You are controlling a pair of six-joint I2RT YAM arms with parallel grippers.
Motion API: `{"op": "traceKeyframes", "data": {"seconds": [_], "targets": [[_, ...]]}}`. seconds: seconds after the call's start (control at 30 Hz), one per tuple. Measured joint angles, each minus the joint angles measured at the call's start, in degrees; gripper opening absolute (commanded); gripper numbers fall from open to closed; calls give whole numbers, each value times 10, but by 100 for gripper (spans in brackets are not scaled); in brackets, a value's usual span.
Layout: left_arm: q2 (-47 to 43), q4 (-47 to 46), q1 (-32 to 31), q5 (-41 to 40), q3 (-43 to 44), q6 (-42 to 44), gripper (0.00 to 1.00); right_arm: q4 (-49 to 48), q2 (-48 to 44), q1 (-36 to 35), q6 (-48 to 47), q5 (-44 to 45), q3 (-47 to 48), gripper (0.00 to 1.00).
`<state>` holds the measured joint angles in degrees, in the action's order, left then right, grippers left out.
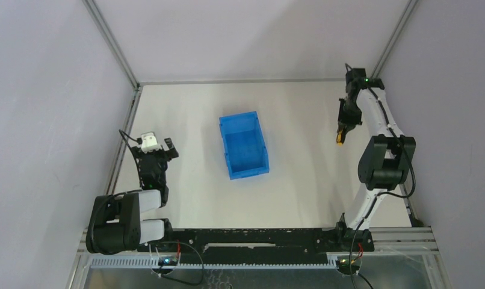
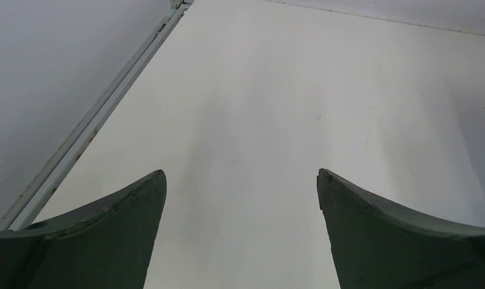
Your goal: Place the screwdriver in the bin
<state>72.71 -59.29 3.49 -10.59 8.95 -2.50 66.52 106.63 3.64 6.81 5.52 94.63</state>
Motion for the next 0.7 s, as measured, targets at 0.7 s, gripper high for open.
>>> {"op": "traceKeyframes", "data": {"seconds": [0.7], "targets": [[0, 0, 0, 0, 0, 0, 100, 108, 83, -398, 42, -35, 322, 0]]}}
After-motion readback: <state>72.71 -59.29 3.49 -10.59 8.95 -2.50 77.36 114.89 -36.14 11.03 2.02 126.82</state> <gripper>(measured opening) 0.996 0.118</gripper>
